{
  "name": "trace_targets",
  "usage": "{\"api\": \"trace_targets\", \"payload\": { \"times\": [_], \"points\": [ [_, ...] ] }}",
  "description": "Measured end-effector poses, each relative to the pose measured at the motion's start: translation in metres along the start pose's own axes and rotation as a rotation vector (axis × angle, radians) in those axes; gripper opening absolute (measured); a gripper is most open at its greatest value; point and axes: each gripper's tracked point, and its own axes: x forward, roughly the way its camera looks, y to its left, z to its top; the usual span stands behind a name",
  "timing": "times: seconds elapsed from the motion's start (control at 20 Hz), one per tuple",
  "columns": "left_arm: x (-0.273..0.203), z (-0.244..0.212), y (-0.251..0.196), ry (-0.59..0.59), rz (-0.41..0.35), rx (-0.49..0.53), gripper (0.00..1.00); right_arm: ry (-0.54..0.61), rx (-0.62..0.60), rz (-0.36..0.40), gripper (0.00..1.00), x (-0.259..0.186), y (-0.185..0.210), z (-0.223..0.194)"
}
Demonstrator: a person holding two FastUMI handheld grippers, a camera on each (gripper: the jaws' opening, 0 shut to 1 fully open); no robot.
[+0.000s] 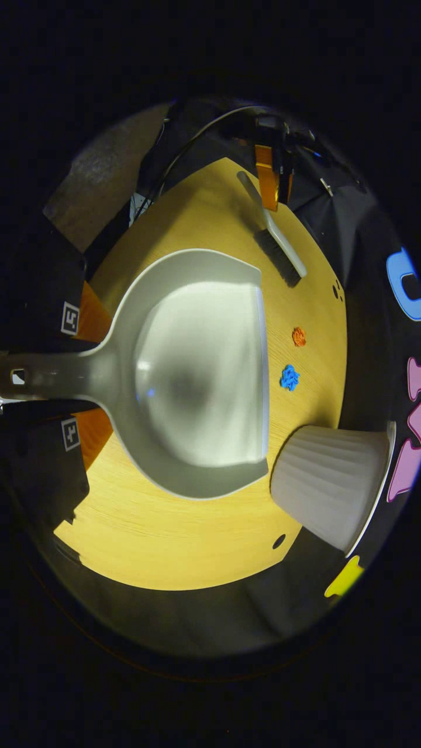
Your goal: Pick up the small broom and dustpan from the desktop, sweep the trash into the dustpan with the broom, and then empty the trash into the garbage bin.
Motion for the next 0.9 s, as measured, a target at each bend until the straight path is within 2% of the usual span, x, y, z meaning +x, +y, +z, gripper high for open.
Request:
{"api": "trace_targets", "payload": {
  "times": [0.15, 0.3, 0.5, 0.8, 0.85, 0.9],
  "points": [
    [0.022, -0.019, 0.007, 0.109, -0.003, 0.012, 0.89, -0.003, 0.007, -0.017, 0.36, -0.005, -0.008, 0.0],
    [0.041, -0.026, 0.017, 0.167, 0.005, 0.029, 0.88, 0.008, 0.003, -0.029, 0.36, -0.008, -0.015, -0.008],
    [0.057, -0.035, 0.018, 0.232, -0.011, 0.016, 0.8, 0.029, 0.006, -0.03, 0.36, -0.011, -0.019, -0.015],
    [0.068, -0.027, 0.012, 0.237, -0.035, 0.027, 0.6, 0.089, -0.035, 0.017, 0.39, -0.01, -0.013, -0.018],
    [0.069, -0.025, 0.011, 0.241, -0.033, 0.025, 0.48, 0.103, -0.049, 0.031, 0.36, -0.011, -0.01, -0.019],
    [0.07, -0.024, 0.012, 0.248, -0.024, 0.027, 0.41, 0.116, -0.064, 0.043, 0.36, -0.01, -0.009, -0.017]
  ]
}}
